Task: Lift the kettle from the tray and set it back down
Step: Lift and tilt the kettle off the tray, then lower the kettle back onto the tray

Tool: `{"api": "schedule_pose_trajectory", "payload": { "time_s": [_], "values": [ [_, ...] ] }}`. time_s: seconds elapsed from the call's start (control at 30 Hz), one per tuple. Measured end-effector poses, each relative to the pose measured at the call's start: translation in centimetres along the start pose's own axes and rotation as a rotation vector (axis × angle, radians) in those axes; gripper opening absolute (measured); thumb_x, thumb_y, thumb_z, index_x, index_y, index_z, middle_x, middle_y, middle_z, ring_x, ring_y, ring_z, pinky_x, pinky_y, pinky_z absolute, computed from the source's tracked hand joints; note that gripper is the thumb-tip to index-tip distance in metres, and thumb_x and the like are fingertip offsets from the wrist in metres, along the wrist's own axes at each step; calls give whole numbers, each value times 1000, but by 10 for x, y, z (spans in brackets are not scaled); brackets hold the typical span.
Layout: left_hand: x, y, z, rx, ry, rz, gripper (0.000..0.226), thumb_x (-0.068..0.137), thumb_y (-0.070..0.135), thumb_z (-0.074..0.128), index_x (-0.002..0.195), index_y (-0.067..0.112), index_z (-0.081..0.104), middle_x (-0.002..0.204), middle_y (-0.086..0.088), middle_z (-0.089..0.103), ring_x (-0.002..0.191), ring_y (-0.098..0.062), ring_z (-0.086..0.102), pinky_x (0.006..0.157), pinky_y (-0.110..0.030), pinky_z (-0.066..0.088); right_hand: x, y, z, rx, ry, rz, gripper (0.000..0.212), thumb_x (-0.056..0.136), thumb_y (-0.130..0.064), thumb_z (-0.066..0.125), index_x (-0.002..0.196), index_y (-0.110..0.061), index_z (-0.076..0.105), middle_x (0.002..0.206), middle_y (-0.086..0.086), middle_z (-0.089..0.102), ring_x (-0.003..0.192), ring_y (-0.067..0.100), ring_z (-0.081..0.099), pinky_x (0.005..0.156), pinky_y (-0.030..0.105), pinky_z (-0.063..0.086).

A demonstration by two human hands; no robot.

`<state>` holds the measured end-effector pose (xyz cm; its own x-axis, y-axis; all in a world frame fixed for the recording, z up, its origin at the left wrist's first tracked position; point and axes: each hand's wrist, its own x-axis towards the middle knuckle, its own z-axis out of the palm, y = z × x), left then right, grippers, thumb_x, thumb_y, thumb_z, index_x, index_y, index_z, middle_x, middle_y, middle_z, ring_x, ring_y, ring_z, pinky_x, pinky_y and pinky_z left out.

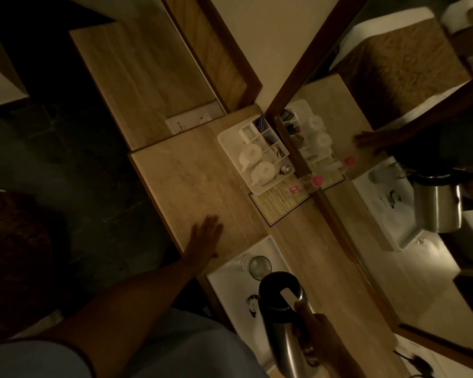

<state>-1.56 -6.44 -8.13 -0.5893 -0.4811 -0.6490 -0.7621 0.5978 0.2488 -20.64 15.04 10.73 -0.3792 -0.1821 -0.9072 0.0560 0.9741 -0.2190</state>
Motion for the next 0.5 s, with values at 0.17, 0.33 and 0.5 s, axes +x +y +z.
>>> {"api": "schedule_pose_trajectory", "payload": {
  "time_s": [0.17,0.33,0.5],
  "values": [
    [0,0,-1,14,-3,-2,91,104,40,59,169,15,-1,175,-14,-15,164,-35,-11,131,-61,8,0,2,1,29,-5,-41,68,101,-48,44,45,-12,62,41,3,50,31,14,45,38,21,40],
    [-1,0,-2,-3,1,-2,90,105,38,59,169,15,-1,175,-13,-15,164,-35,-11,131,-61,9,-1,6,2,50,-3,-64,67,99,-50,43,48,-12,64,44,4,53,34,14,47,39,20,39],
    [-1,1,-3,-2,-13,5,90,105,39,58,168,15,-1,175,-13,-16,164,-35,-12,131,-61,9,-4,12,5,81,-29,-108,61,87,-58,55,44,-16,63,46,3,56,39,13,51,44,22,42]
  ]
}}
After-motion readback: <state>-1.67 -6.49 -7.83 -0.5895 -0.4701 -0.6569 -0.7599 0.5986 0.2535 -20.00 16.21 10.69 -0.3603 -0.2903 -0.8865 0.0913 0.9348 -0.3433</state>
